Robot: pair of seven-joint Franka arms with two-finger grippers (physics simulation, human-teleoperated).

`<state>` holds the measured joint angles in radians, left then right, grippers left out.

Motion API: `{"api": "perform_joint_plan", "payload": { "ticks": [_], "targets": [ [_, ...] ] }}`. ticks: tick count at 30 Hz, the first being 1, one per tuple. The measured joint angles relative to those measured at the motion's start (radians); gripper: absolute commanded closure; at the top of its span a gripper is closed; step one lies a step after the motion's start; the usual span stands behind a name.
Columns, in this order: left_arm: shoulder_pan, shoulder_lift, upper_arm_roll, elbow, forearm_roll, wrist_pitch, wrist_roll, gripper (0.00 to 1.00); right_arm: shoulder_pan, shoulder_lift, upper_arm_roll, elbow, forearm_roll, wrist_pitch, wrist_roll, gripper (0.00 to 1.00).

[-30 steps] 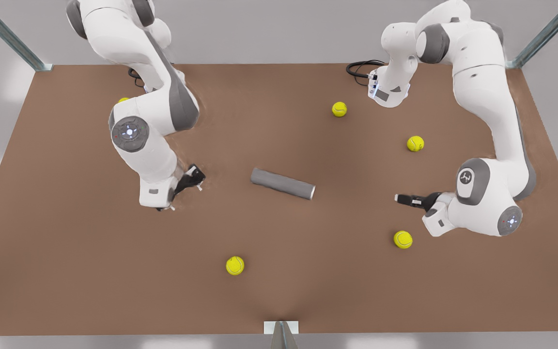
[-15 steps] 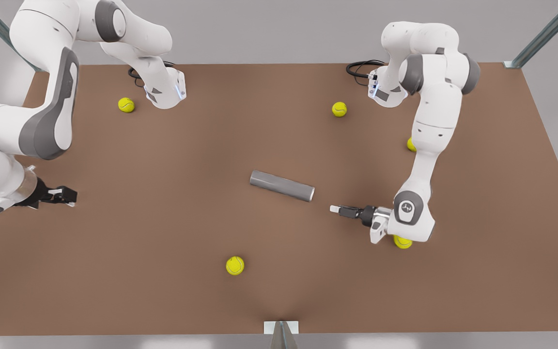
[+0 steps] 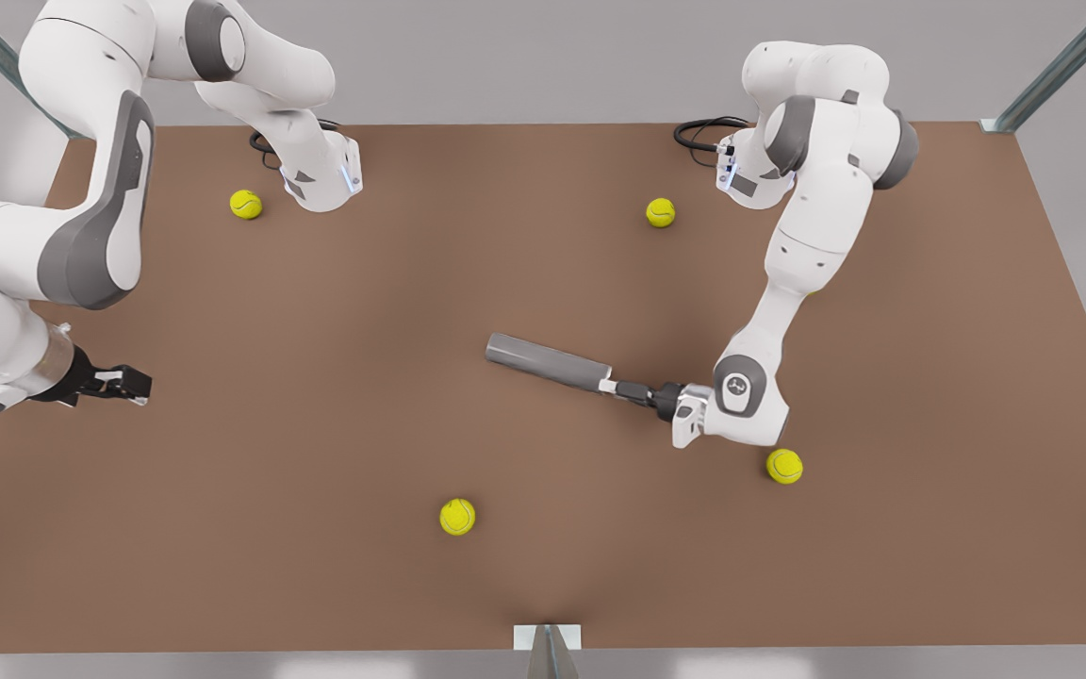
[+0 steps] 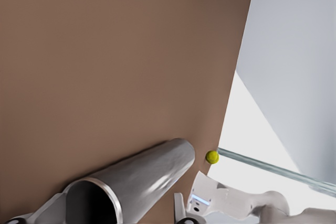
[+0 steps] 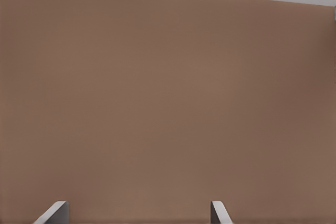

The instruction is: Put the tennis tube upright

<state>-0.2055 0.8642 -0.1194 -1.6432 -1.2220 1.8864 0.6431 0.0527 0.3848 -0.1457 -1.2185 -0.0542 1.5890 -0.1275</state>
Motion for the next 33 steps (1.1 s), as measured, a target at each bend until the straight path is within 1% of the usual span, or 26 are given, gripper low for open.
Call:
{"api": "perform_joint_plan", "payload": {
  "ticks": [10,19,24,26,27,28,29,30,31,33],
  "targets": [
    [-0.006,-0.009,-0.005,-0.033,-0.006,-0.017,0.089,0.00,-0.023,0.000,-0.003,0.000,-0.001,0.003,0.020,0.00],
    [-0.012,-0.002,-0.046,-0.044,-0.006,-0.026,0.136,0.00,-0.040,-0.003,0.002,-0.006,0.040,-0.013,0.029,0.00],
    [-0.013,-0.001,-0.056,-0.056,-0.007,-0.025,0.154,0.03,-0.014,0.000,0.009,-0.005,0.050,-0.029,0.033,0.00],
    [-0.013,-0.001,-0.057,-0.059,-0.007,-0.025,0.160,0.27,-0.008,0.000,0.009,-0.006,0.052,-0.032,0.034,0.00],
    [-0.013,-0.001,-0.057,-0.062,-0.006,-0.025,0.163,0.32,-0.006,0.001,0.009,-0.006,0.052,-0.034,0.035,0.00],
    [-0.013,-0.001,-0.057,-0.064,-0.006,-0.026,0.167,0.33,0.002,0.001,0.009,-0.006,0.052,-0.035,0.035,0.00],
    [-0.013,-0.001,-0.057,-0.065,-0.006,-0.027,0.170,0.35,0.008,0.001,0.010,-0.006,0.053,-0.036,0.036,0.00],
    [-0.012,-0.001,-0.057,-0.065,-0.006,-0.028,0.173,0.46,0.009,0.001,0.009,-0.006,0.053,-0.036,0.037,0.00],
    [-0.012,-0.002,-0.057,-0.066,-0.006,-0.030,0.176,0.47,0.009,0.001,0.009,-0.006,0.052,-0.037,0.037,0.00],
    [-0.011,-0.002,-0.057,-0.066,-0.006,-0.032,0.181,0.55,0.009,0.001,0.009,-0.006,0.052,-0.038,0.039,0.00]
  ]
}}
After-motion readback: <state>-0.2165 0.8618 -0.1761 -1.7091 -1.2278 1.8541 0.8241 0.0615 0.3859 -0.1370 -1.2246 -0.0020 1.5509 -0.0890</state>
